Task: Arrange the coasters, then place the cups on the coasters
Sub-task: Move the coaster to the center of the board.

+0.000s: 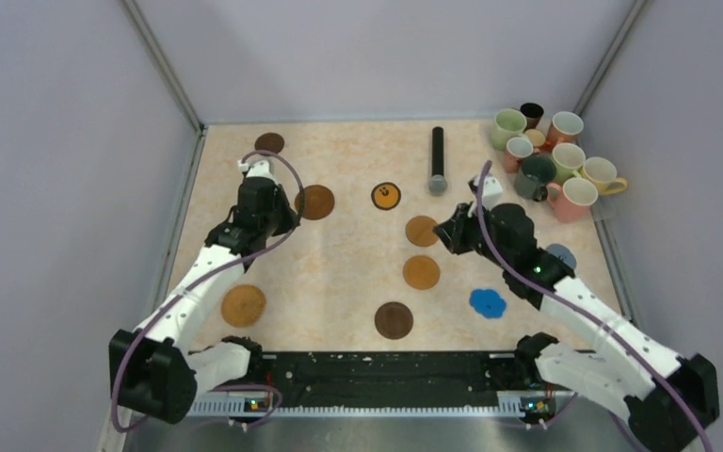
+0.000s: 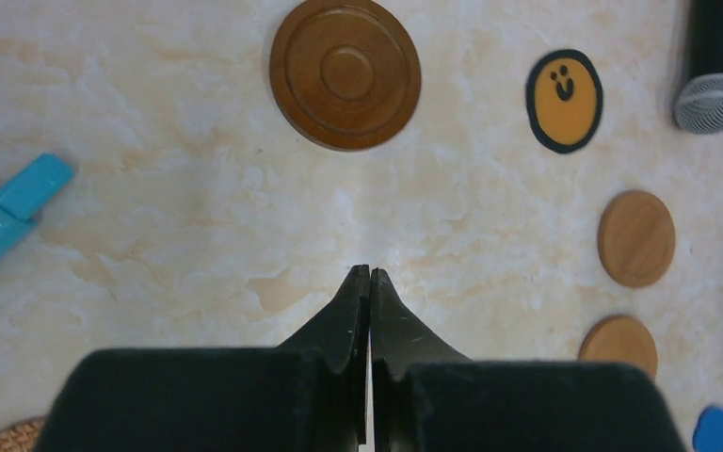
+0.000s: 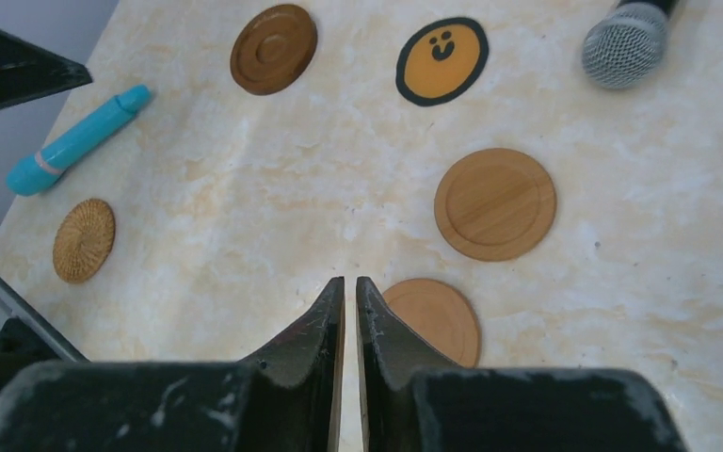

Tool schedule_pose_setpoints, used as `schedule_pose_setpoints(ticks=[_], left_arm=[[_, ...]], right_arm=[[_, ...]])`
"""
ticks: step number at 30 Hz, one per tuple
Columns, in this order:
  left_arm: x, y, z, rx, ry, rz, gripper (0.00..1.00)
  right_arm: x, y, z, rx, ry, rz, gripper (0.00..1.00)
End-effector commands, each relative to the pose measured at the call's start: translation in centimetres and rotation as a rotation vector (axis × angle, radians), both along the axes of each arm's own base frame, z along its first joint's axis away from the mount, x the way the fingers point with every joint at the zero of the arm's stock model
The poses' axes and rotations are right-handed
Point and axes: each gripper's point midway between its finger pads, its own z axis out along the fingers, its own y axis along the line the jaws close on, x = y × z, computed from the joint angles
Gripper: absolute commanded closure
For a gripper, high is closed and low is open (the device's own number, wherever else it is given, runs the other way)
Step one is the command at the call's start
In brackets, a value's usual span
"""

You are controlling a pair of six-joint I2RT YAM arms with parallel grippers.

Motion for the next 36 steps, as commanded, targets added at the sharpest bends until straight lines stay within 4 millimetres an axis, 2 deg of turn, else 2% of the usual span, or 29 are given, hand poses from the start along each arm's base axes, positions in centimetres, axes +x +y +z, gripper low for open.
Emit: schedule_pose_setpoints(ticks=[1, 4, 7, 10, 14, 21, 30, 36], left_arm=[[4.3, 0.8, -0.5, -0.047, 0.035, 0.033, 1.00], [6.0, 2.1, -3.3, -0.026, 0.153, 0.066, 1.00], [7.6, 2.1, -4.7, -0.011, 0.215, 0.070, 1.00], [9.2, 2.3, -6.6, 0.014, 0.240, 0.085, 1.00], [10.7, 2.7, -9.1, 0.046, 0.283, 0.110, 1.00], [12.0, 3.8, -12.3, 0.109, 0.337, 0.153, 1.00], [13.4, 3.3, -14.0, 0.072, 0.352, 0.148, 1.00], [14.6, 2.3, -14.0, 0.037, 0.338, 0.114, 1.00]], right_arm=[[-0.5, -2.0, 2.2, -0.002, -0.126, -0.055, 0.91], [-1.0, -3.1, 1.8, -0.025, -0.130, -0.083, 0.91], [-1.4, -3.9, 1.1, -0.039, -0.123, -0.106, 0.90], [-1.8, -4.3, 0.4, -0.046, -0.116, -0.118, 0.83], [-2.1, -3.9, 0.3, -0.016, -0.101, -0.106, 0.73], [-2.5, -3.3, 1.0, 0.035, -0.088, -0.088, 0.70], [-2.4, -3.3, 1.0, 0.049, -0.070, -0.105, 0.70], [-2.6, -3.6, 1.0, 0.049, -0.071, -0.116, 0.69]])
